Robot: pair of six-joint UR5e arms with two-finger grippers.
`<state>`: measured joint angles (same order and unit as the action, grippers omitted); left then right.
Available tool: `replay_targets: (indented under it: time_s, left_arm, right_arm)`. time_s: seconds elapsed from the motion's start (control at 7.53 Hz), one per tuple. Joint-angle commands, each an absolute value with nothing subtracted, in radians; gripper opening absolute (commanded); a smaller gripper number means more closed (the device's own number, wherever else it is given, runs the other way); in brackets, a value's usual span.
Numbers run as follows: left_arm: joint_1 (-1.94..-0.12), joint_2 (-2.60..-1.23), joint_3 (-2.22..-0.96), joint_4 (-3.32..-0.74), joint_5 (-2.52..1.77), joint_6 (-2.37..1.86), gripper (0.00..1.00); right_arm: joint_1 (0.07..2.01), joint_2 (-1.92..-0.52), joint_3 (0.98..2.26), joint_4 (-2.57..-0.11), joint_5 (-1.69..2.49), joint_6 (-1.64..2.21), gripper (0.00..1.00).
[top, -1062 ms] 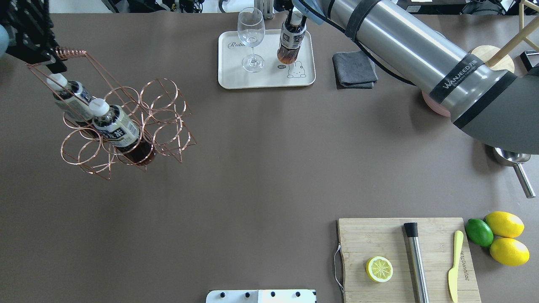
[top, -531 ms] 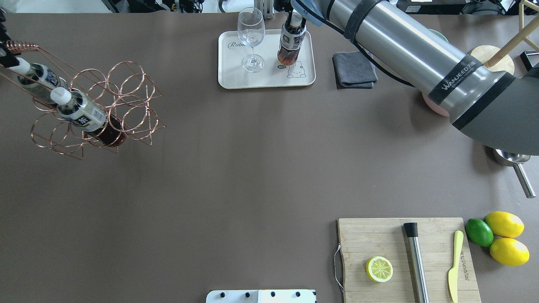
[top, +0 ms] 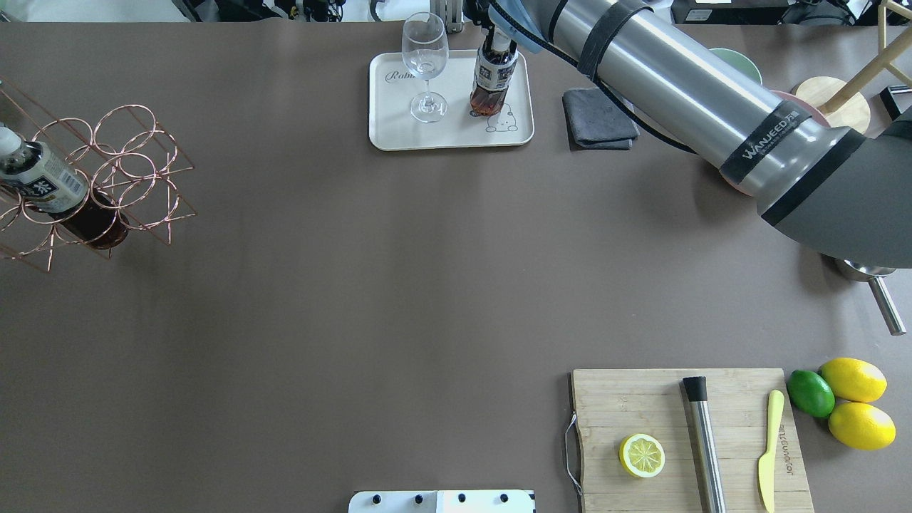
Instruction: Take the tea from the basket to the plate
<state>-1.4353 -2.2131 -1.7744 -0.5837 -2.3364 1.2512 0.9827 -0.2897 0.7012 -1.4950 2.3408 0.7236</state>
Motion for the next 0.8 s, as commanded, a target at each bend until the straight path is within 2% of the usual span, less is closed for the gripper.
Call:
replay_targets:
  time_s: [0.0,0.4,0.66]
  left_arm:
    - [-1.445,-2.224,-1.651,-0.794,-2.336,1.256,0.0]
    - [-1.443,-2.281,-1.519,-0.943,-2.336,1.267,0.0]
    - [-1.44,-2.304,-1.386,-1.206,-2.338,1.285,0.0]
  right_arm:
    - [0.989,-0.288,0.722,-1.509,2.335,0.689,0.56]
    - [0.994,-0.34,0.891,-1.656,2.335,0.67,0.63]
    - [1.028,-0.487,1.108,-1.772,2.341,0.585,0.67]
